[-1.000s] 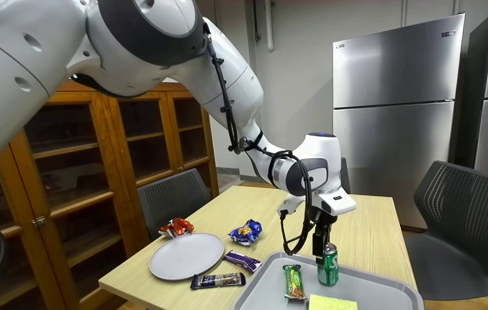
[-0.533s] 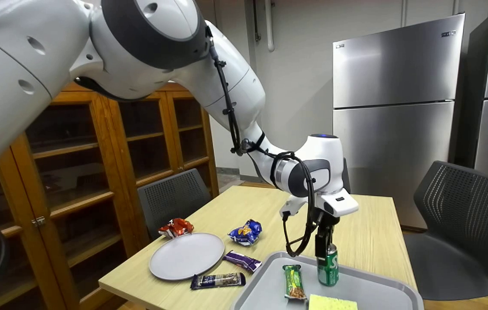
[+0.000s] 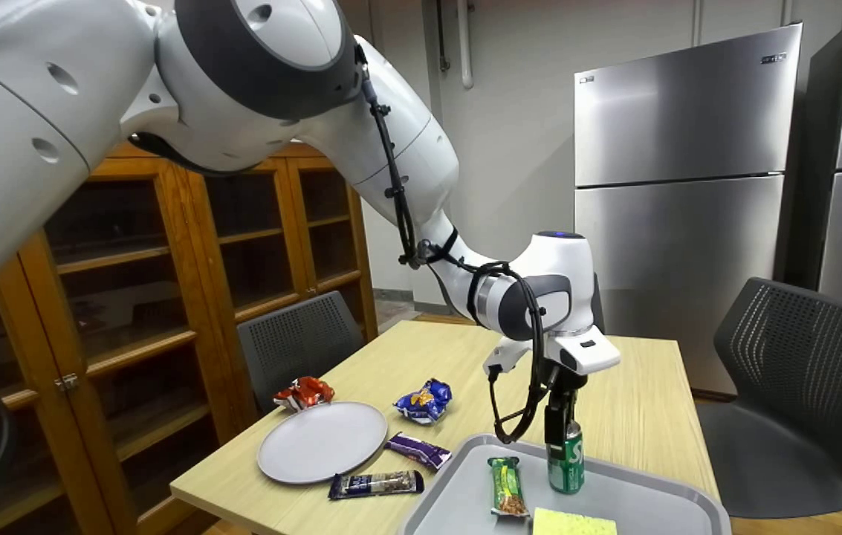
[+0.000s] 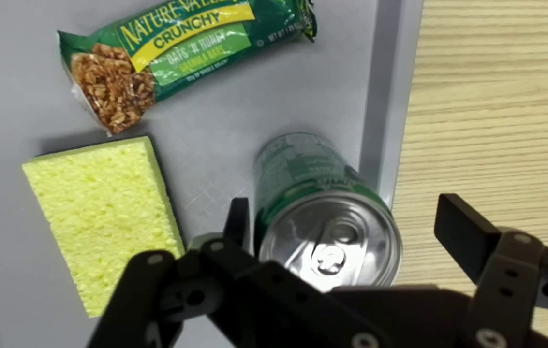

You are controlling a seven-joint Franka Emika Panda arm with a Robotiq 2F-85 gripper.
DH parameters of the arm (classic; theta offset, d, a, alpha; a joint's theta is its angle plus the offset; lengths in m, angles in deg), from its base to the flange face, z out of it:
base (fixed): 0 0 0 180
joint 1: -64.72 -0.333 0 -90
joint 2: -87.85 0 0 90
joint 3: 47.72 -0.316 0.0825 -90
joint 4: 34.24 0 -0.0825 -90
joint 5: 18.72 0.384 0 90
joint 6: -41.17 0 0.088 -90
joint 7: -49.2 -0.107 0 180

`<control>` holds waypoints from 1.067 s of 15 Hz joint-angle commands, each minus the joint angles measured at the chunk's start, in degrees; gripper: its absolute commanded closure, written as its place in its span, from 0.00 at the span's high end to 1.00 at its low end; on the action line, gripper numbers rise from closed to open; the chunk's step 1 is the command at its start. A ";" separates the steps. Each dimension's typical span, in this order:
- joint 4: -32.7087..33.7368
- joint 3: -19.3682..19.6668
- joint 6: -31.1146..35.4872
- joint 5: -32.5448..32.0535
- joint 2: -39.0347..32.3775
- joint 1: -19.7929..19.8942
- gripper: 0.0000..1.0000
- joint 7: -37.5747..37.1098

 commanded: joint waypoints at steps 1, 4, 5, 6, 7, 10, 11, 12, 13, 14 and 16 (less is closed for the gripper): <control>1.41 -0.11 -1.75 -0.82 -0.26 0.42 0.68 -0.41; 1.07 -0.17 -1.42 -0.79 0.07 0.35 0.42 -0.22; 0.93 -0.20 -1.33 -0.78 0.18 0.32 0.39 -0.16; 0.76 -0.20 -1.28 -0.78 0.28 0.27 0.39 -0.16; 0.60 -0.23 -1.26 -0.78 0.40 0.27 0.39 -0.06; -0.54 -0.17 -0.80 -0.86 1.39 -0.08 0.39 0.13; -0.97 -0.22 -0.67 -0.83 1.86 -0.17 0.39 0.26; -1.21 -0.36 -0.65 -0.68 2.21 -0.16 0.39 0.37; -1.65 -0.35 -0.41 -0.63 2.71 -0.38 0.39 0.30; -2.08 -0.47 -0.27 -0.53 3.28 -0.51 0.39 0.40; -2.86 -0.83 -0.24 -0.35 4.43 -0.76 0.39 0.81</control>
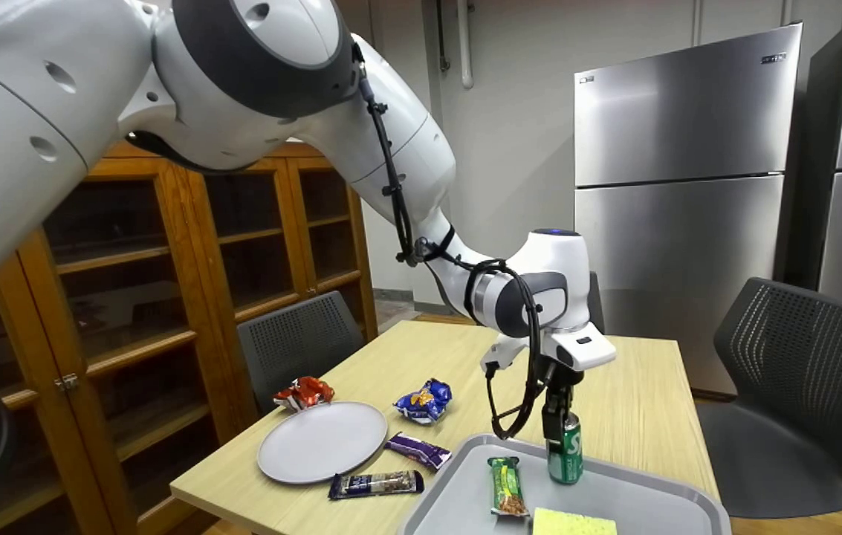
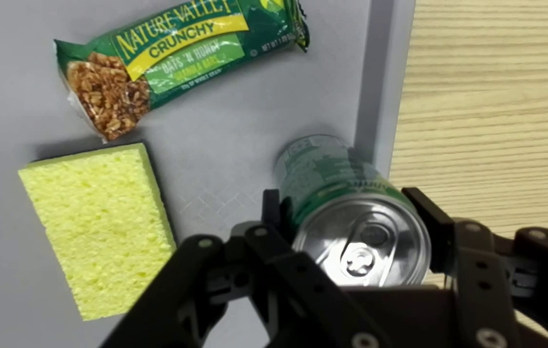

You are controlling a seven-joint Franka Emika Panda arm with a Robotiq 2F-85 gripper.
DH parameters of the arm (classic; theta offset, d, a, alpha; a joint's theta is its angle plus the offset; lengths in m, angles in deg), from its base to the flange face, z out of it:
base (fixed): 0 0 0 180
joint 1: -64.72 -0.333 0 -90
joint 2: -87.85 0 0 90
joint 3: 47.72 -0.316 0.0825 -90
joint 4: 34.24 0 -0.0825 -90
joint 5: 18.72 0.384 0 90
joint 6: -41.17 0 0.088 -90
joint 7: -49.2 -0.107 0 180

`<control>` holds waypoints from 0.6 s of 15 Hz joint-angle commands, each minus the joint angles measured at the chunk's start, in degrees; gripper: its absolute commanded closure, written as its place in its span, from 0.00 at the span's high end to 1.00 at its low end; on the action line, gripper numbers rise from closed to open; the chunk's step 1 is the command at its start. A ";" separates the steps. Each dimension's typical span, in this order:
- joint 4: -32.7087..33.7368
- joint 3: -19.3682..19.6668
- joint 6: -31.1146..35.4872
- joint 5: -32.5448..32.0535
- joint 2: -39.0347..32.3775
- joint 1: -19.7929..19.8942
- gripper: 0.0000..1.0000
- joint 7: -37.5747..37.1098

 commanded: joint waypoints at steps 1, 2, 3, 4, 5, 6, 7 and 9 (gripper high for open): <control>-3.19 -0.90 -0.42 -0.34 4.63 -0.44 0.39 0.94; -3.80 -0.92 -0.08 -0.47 5.29 -0.86 0.39 0.95; -4.47 -1.11 0.05 -0.46 6.07 -1.18 0.39 1.10; -5.30 -1.18 0.47 -0.53 6.81 -1.71 0.39 1.11; -6.03 -1.25 0.82 -0.62 7.52 -2.23 0.39 1.02; -7.11 -1.43 1.22 -0.70 8.38 -2.84 0.39 1.02; -7.94 -1.96 0.91 -0.54 9.28 -3.02 0.39 1.57; -10.00 -3.00 0.80 -0.25 11.14 -3.81 0.39 2.56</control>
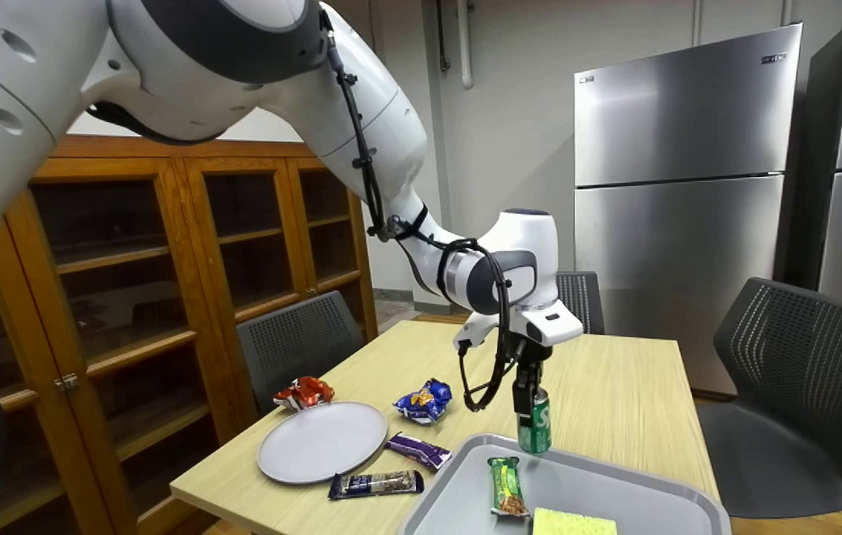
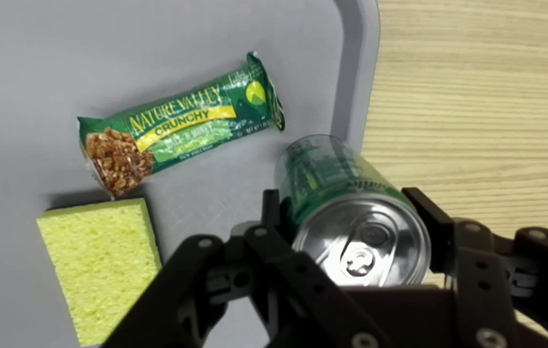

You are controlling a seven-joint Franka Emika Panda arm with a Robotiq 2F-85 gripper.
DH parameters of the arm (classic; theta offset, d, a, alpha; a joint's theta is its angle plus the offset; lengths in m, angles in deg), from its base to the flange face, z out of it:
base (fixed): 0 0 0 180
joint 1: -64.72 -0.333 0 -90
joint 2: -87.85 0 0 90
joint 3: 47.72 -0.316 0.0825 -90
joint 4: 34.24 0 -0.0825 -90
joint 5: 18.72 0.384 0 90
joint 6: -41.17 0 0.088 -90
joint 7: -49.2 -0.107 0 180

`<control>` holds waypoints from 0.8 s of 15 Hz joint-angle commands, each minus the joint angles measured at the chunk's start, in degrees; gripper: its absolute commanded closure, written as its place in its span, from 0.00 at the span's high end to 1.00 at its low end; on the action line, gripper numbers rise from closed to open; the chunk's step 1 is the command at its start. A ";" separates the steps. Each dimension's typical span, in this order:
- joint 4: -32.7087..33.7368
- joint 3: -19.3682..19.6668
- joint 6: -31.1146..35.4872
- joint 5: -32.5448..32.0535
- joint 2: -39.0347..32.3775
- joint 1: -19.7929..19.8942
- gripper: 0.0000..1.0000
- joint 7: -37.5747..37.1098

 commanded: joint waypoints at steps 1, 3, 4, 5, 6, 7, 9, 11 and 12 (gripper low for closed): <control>-6.56 -2.11 0.77 -0.33 6.35 -1.34 0.39 2.40; -8.30 -2.93 1.02 -0.46 7.65 -2.56 0.39 2.85; -9.03 -3.31 1.02 -0.48 8.19 -3.11 0.39 3.02; -9.83 -3.74 1.08 -0.55 8.73 -3.82 0.39 3.15; -10.51 -4.26 1.02 -0.49 9.23 -4.36 0.39 3.45; -11.15 -4.78 0.93 -0.48 9.70 -5.04 0.39 3.67; -12.20 -5.93 0.61 -0.46 10.44 -6.14 0.39 4.36; -13.08 -6.86 0.76 -0.57 10.94 -7.28 0.39 5.03; -13.48 -7.25 0.85 -0.61 11.14 -7.87 0.39 5.29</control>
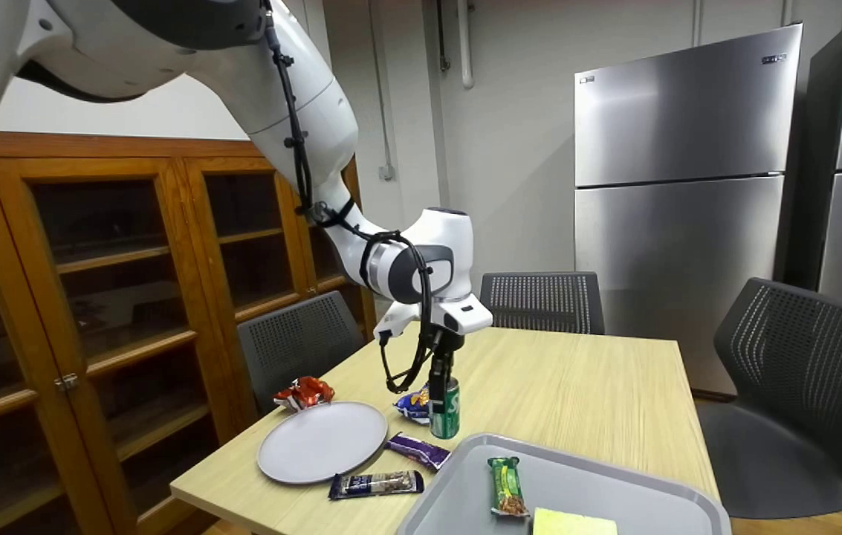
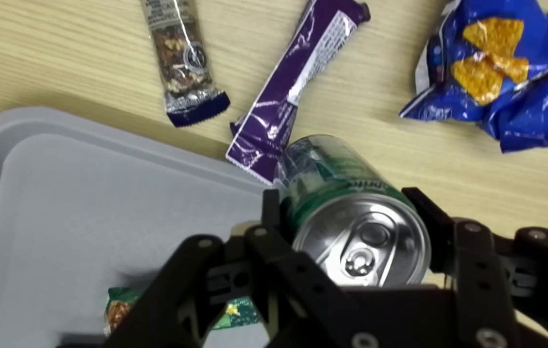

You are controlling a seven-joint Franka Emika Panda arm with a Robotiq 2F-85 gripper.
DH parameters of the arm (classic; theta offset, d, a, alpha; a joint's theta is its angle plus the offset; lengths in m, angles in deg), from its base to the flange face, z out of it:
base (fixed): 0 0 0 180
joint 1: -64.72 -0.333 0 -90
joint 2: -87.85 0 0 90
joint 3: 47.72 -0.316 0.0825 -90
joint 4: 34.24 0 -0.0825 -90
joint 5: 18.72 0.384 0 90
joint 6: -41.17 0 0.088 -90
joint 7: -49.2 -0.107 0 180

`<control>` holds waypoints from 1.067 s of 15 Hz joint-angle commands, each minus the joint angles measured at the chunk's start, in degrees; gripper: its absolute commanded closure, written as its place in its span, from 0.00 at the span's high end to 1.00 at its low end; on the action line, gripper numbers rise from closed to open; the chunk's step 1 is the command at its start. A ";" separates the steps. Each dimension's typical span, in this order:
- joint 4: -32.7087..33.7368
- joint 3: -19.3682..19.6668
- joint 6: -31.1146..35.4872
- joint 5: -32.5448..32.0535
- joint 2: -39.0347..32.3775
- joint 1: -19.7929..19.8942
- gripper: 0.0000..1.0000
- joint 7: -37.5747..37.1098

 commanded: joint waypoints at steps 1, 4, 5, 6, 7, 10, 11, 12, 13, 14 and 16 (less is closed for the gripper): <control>-3.76 -1.61 0.55 -0.81 3.72 -1.83 0.39 1.82; -4.64 -2.62 0.73 -0.93 4.20 -3.36 0.39 2.83; -4.91 -3.00 0.72 -0.97 4.37 -3.88 0.39 3.26; -5.15 -3.22 0.83 -1.18 4.47 -4.54 0.39 3.61; -5.35 -3.59 0.75 -1.30 4.66 -5.08 0.39 4.01; -6.20 -4.47 1.47 -1.71 5.03 -6.75 0.39 5.62; -6.42 -4.77 1.66 -1.94 5.15 -7.31 0.39 6.17; -6.69 -5.13 2.03 -2.10 5.28 -7.77 0.39 6.65; -6.85 -5.47 2.18 -2.27 5.45 -8.29 0.39 7.02; -7.04 -5.85 2.43 -2.33 5.56 -8.64 0.39 7.53; -7.16 -6.27 3.20 -2.56 5.62 -9.70 0.39 7.79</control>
